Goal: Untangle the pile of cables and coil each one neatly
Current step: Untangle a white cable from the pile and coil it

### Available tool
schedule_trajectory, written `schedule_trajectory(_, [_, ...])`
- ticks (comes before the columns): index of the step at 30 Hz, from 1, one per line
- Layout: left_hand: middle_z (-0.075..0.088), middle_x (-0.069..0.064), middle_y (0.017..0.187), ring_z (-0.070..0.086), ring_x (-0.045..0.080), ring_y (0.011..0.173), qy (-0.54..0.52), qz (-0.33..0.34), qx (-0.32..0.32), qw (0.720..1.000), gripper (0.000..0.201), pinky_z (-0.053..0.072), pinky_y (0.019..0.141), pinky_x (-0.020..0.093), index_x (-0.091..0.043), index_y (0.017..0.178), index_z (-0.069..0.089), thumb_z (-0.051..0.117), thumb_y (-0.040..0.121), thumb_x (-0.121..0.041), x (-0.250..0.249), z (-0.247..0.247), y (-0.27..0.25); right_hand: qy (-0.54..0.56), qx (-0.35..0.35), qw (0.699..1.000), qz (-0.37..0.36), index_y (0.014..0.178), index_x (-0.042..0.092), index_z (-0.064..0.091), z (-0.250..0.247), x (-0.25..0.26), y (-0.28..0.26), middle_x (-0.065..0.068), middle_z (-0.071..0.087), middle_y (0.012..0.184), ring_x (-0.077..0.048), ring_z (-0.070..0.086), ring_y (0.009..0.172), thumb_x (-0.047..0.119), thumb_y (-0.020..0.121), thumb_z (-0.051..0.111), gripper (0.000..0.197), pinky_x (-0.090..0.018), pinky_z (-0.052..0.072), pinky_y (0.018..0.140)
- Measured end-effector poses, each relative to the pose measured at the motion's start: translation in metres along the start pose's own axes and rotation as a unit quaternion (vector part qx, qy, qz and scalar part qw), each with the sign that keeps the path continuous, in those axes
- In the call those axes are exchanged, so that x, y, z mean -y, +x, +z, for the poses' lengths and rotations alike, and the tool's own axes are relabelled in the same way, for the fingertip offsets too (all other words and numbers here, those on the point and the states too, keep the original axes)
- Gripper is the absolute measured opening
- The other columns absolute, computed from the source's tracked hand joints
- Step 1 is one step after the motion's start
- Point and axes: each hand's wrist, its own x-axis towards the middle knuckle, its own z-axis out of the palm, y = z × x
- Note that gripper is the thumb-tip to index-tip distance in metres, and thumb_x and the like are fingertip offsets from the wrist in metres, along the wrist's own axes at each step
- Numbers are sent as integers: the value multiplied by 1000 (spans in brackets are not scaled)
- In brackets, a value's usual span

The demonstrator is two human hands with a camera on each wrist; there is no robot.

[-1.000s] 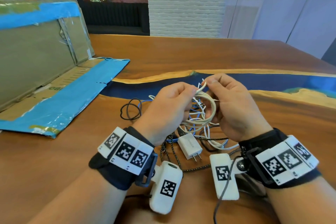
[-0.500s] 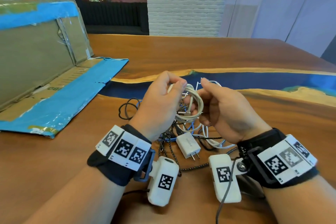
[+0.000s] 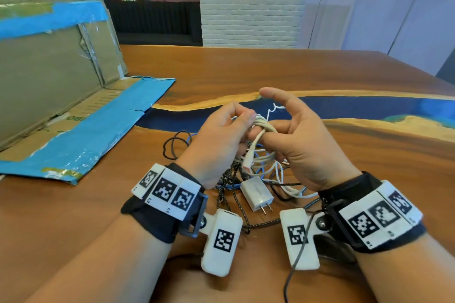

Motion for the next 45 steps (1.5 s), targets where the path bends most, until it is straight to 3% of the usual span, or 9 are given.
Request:
schedule_trajectory(3, [52,3,68,41,8,49,-8,6,-18,1000,16,34,45,18,-6,97,53,48,107,-18,1,-2,2,-32,-19,999,-8,132,27,58,3,-1,1,-18,76,82,-27,56,66,-1,90,71,52,-32,44,54])
schedule_trajectory(7, [50,-2,62,27,10,50,2,2,-29,1000,21,19,48,24,-2,109,54,44,108,-20,1,-1,3,-26,-49,998,-12,113,15,67,8,-2,3,-9,69,75,-18,55,58,12,102,57,16,-31,48,53])
schedule_trajectory(11, [31,-4,59,21,12,52,26,33,-43,998,17,17,50,31,-6,102,51,42,109,-19,-1,-2,3,-29,-100,994,-17,102,10,69,4,-5,7,-8,62,67,-23,59,57,16,102,57,13,-37,52,55])
schedule_trajectory(13, [29,-4,60,20,13,52,34,48,-43,997,17,20,49,29,-8,97,49,41,109,-17,1,1,2,-5,-114,993,-15,109,9,65,1,-4,8,-9,64,69,-23,60,54,12,100,62,11,-35,49,52])
schedule_trajectory(18, [29,-4,59,21,12,51,43,71,-38,996,20,22,47,26,-9,90,46,41,109,-15,3,5,0,33,-146,989,-11,128,23,39,-4,-2,8,-5,68,68,-23,60,53,8,90,74,54,-29,43,43])
schedule_trajectory(24, [31,-6,58,23,12,51,60,80,-46,994,18,23,46,27,-7,92,48,42,109,-14,5,3,2,-89,-141,984,-62,107,15,64,-2,-3,5,-8,70,76,-29,69,56,13,92,74,18,-29,48,42])
schedule_trajectory(30, [30,-6,57,21,12,51,55,77,-43,995,17,19,47,30,-7,94,47,43,108,-14,6,4,2,-112,-140,981,-77,105,18,57,-4,-1,3,-12,68,82,-33,70,56,13,92,74,22,-28,47,40])
schedule_trajectory(36, [34,-9,56,25,11,50,66,90,-44,993,18,23,47,29,-8,92,49,44,108,-15,5,2,2,-101,-142,984,-48,97,11,77,-4,-7,5,-5,74,76,-28,73,60,17,93,73,8,-29,49,43])
schedule_trajectory(45, [37,-12,55,27,9,50,75,106,-59,990,20,27,48,24,-10,90,50,44,108,-14,3,-7,5,-61,-24,997,40,96,6,71,-5,-7,5,-15,75,82,-24,69,73,-1,88,72,11,-30,51,56])
